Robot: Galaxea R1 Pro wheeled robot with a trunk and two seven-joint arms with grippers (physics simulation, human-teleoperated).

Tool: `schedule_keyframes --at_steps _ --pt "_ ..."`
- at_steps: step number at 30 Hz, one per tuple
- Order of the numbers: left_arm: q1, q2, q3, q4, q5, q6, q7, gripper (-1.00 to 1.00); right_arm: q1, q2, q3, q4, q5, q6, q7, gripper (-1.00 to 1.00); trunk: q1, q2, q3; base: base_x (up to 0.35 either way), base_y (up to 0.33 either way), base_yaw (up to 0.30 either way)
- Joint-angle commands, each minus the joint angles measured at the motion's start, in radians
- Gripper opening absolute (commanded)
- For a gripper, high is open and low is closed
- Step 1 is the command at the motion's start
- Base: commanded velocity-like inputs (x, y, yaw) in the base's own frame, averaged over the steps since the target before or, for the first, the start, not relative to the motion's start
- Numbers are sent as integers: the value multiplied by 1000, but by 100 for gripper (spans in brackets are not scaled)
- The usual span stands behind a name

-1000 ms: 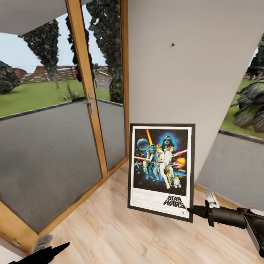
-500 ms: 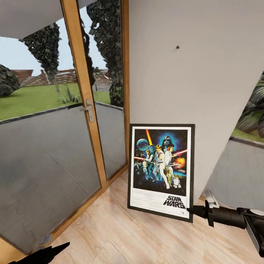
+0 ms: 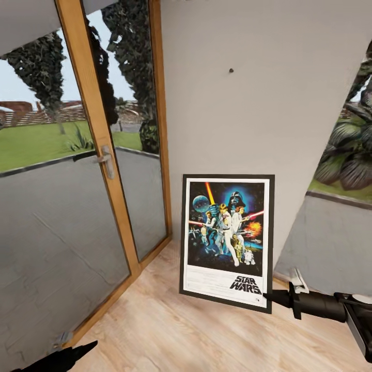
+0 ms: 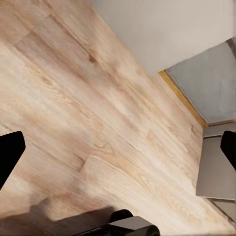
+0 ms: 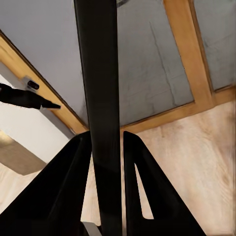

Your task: Pick up the poster from the kitchen countertop and hang it on one of the wall nails in the kitchen.

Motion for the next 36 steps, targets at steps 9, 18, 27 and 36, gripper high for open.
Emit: schedule_keyframes --at_steps 9,18,27,36 --pt "-1 0 -10 0 9 10 -1 100 -1 0 -1 0 0 13 5 -100 1 -2 4 197 193 -170" --pt "-1 0 -11 0 9 10 -1 100 -1 1 -3 1 0 13 4 -100 1 -2 5 272 242 -8" --pt "-1 0 -10 0 9 9 0 100 0 0 -5 1 -2 14 5 -100 1 -2 5 311 126 -1" --pt "-1 -2 -8 0 9 9 0 100 0 0 -7 1 -2 16 7 -100 1 -2 5 89 7 0"
